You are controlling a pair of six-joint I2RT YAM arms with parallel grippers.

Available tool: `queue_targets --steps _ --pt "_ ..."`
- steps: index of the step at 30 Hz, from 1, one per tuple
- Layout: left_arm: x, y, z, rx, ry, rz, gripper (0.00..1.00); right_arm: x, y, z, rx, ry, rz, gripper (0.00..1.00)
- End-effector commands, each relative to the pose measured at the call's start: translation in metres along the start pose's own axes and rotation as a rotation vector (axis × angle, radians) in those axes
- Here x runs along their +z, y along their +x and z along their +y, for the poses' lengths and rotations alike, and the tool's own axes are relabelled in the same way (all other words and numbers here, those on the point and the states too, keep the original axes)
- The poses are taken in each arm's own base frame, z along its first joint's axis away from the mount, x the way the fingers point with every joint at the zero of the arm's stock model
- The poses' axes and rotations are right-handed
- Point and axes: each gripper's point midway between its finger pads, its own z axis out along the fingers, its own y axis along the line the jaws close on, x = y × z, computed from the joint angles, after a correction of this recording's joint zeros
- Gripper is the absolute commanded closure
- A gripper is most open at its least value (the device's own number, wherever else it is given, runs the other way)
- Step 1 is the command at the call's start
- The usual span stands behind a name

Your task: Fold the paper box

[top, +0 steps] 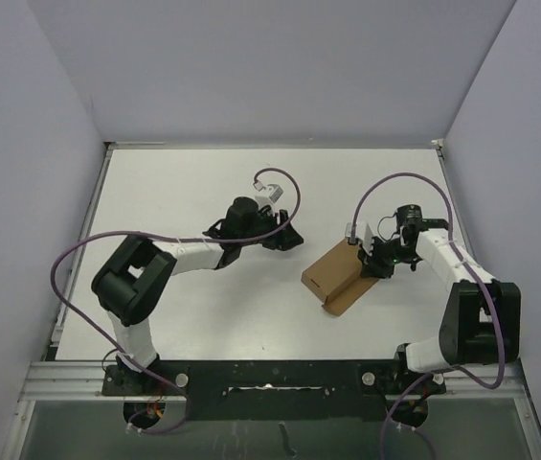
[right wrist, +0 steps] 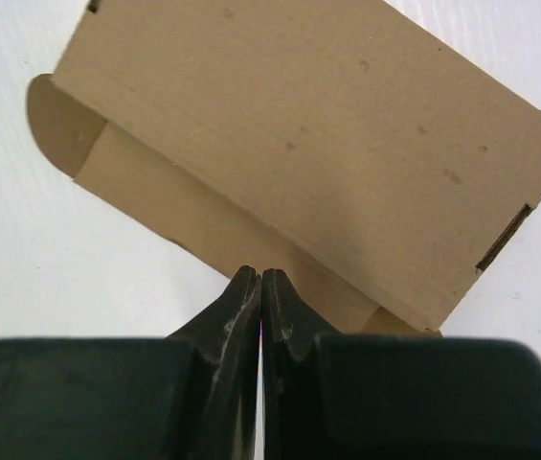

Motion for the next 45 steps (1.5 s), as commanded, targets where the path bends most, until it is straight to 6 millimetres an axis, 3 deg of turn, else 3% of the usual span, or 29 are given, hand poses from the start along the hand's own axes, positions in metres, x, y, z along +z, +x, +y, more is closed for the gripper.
queue_targets --steps 1,4,7,13,16,18,21,25,28,33,38,45 --pt "0.024 -0.015 -0.028 0.043 0.175 -0.04 0.51 0.007 -0.002 -0.027 -0.04 0.074 0.067 1.0" --pt "0.035 -0.001 -0.028 0.025 0.193 -0.007 0.5 0.025 -0.008 -0.038 -0.074 0.069 0.102 1.0" --pt "0.035 0.017 -0.025 0.006 0.186 0.027 0.49 0.037 -0.031 -0.049 -0.124 0.073 0.093 1.0" --pt "0.006 0.051 -0.017 -0.054 0.118 0.051 0.49 0.063 -0.083 -0.057 -0.234 0.029 0.017 0.93" --pt "-0.004 0.062 -0.015 -0.08 0.073 0.049 0.49 0.065 -0.094 -0.051 -0.263 -0.021 -0.026 0.88" --pt "-0.016 0.073 -0.007 -0.096 0.023 0.053 0.49 0.056 -0.092 -0.045 -0.289 -0.017 -0.054 0.82" --pt "-0.034 0.073 0.001 -0.101 -0.041 0.025 0.49 0.033 -0.087 -0.035 -0.315 0.006 -0.126 0.71" --pt "-0.044 0.049 -0.006 -0.063 -0.047 -0.022 0.47 -0.002 -0.088 -0.016 -0.371 0.015 -0.264 0.57" --pt "-0.044 0.03 -0.012 -0.037 -0.031 -0.049 0.45 -0.015 -0.086 0.004 -0.424 -0.002 -0.331 0.49" --pt "-0.043 0.014 -0.01 -0.014 -0.019 -0.095 0.41 -0.01 -0.074 0.031 -0.455 -0.067 -0.347 0.39" --pt "-0.043 0.007 -0.012 -0.023 0.03 -0.115 0.31 0.002 -0.068 0.041 -0.436 -0.114 -0.353 0.36" --pt "-0.028 0.027 -0.012 -0.053 0.053 -0.031 0.3 0.028 -0.036 0.047 -0.443 -0.154 -0.22 0.37"
